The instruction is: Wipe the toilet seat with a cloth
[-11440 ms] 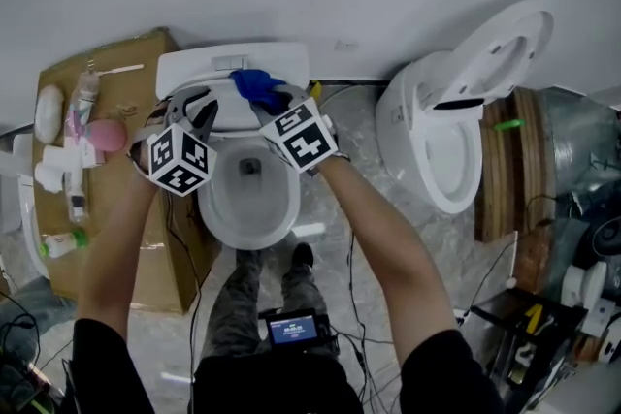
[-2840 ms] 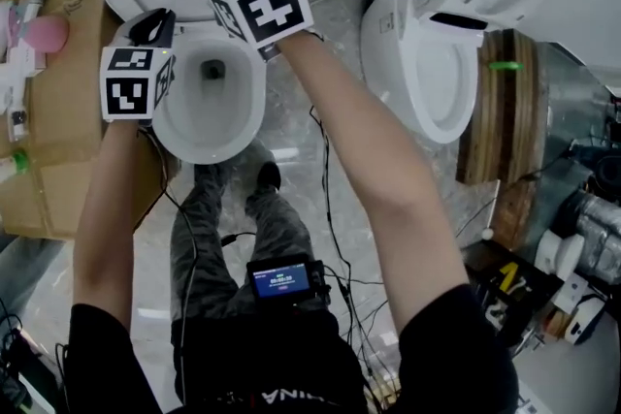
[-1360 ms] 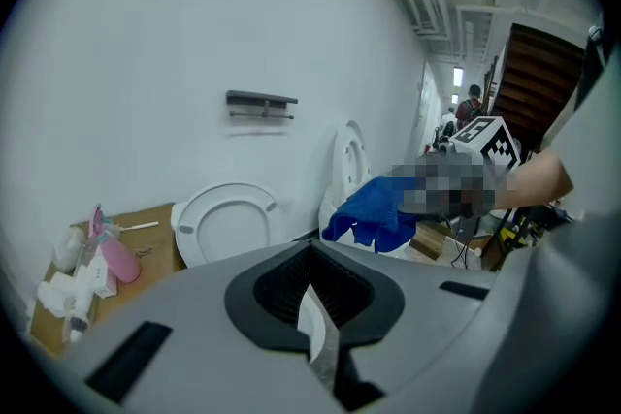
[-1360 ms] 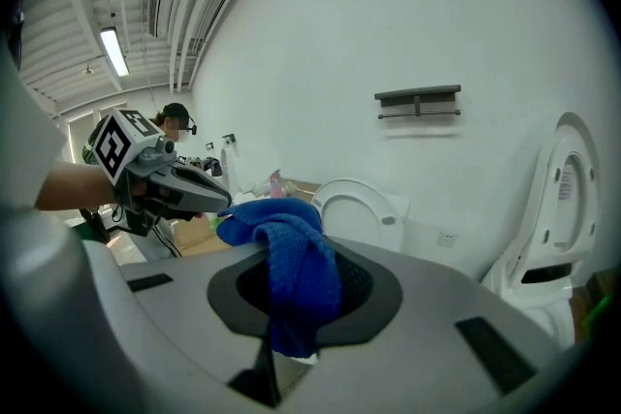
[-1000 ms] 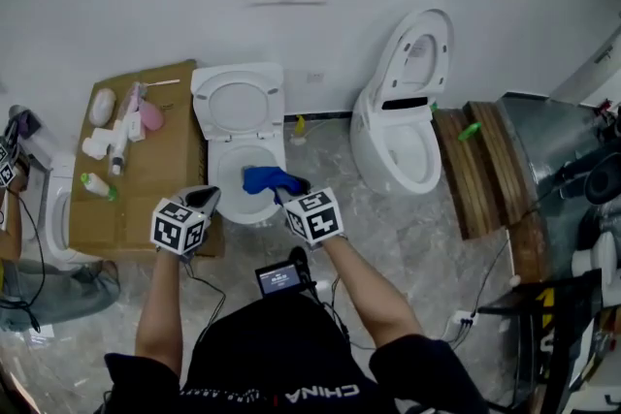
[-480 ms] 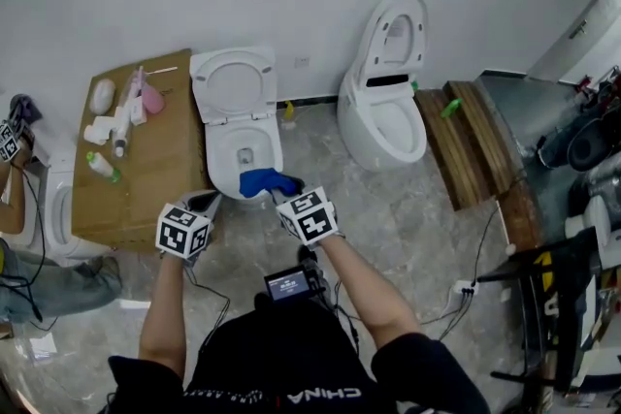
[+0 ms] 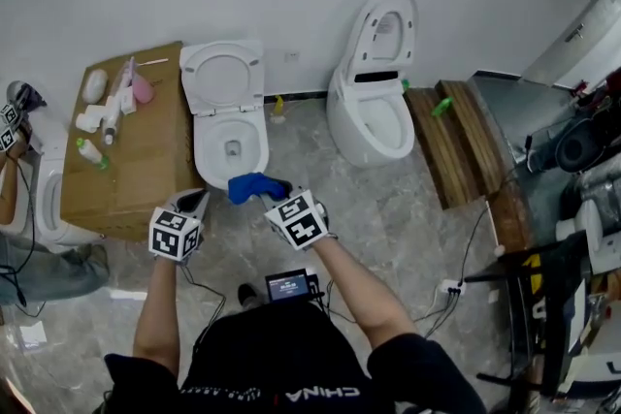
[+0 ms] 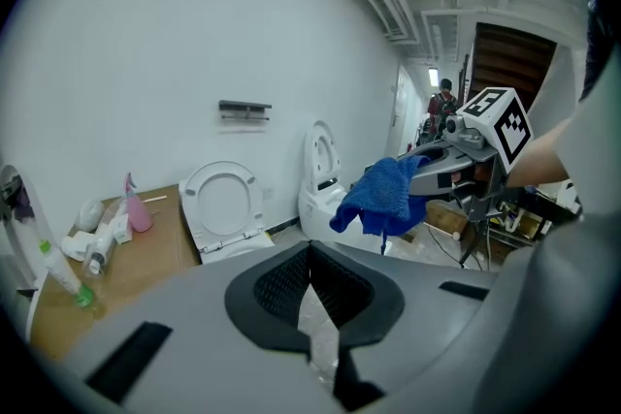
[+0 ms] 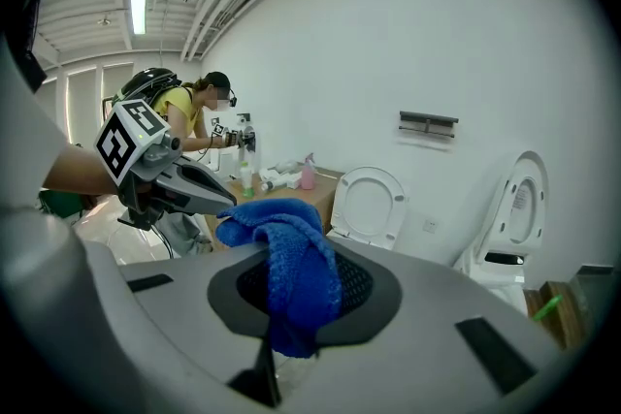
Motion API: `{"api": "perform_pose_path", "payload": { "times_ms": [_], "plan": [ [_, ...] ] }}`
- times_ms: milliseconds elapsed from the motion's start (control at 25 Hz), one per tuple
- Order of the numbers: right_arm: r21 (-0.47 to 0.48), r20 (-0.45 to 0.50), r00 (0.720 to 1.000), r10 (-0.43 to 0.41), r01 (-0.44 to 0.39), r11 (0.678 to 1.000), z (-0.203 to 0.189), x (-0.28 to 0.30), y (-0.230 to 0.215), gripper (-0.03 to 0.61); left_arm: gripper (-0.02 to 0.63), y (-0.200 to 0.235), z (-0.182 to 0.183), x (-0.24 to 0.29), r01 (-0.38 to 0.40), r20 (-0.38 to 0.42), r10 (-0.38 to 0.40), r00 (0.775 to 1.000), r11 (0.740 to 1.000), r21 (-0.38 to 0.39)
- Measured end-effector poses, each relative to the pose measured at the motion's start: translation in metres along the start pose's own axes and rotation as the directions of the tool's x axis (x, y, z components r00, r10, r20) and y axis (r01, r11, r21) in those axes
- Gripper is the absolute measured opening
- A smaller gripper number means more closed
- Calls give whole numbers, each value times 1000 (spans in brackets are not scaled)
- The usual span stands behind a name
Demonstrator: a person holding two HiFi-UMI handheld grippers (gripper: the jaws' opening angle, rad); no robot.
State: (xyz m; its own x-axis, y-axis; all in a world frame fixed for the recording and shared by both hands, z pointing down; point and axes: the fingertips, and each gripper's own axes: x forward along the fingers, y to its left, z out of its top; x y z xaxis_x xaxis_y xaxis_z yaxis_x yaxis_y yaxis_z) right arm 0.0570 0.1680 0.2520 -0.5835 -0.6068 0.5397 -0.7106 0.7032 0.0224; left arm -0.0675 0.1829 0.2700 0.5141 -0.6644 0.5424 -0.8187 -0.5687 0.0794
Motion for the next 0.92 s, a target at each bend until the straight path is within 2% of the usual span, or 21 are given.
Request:
{"api": "perform_pose_path", "payload": {
  "times_ms": [280,480,920],
  "plan": [
    [-1,3,1000,15,-15,1000,-12,-8,-14,54,12,-28,8,12,23,6,-23,1000,1000,2],
    [-13,11,1000,24,-24,1000,-12,-12,-18,54,12,-35,15,17,13,3,-13,1000,1000,28],
    [-7,22,999,29,-29,1000,-14,-22,-20,54,12,-44,17,17,-21,14,21,1000,999,36]
  ]
}}
